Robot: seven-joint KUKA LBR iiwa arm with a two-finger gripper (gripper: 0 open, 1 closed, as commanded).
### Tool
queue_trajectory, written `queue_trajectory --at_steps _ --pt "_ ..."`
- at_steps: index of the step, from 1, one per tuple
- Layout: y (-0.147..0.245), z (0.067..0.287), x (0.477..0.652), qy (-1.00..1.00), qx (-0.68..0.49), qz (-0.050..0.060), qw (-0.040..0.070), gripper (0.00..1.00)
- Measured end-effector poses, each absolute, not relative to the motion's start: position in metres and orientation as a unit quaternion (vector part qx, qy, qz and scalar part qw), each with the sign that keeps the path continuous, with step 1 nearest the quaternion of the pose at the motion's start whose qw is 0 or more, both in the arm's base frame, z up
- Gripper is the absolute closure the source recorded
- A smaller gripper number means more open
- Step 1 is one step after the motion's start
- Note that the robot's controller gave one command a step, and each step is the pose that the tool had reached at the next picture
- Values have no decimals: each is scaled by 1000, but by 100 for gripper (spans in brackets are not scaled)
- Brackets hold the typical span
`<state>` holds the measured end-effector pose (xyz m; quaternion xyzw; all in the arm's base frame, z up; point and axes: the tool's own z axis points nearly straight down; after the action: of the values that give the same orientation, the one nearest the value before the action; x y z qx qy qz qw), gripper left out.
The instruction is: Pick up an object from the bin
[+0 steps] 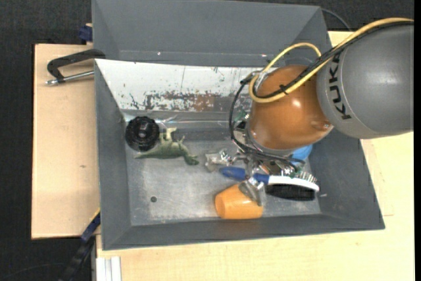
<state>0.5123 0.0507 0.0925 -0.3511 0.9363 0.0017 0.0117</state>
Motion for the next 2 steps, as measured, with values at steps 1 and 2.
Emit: queue_trajectory --at_steps 1,2 --pt "47 90 523 862 -507 -1 11 0" --pt "41 77 604 830 -558 -1 5 0"
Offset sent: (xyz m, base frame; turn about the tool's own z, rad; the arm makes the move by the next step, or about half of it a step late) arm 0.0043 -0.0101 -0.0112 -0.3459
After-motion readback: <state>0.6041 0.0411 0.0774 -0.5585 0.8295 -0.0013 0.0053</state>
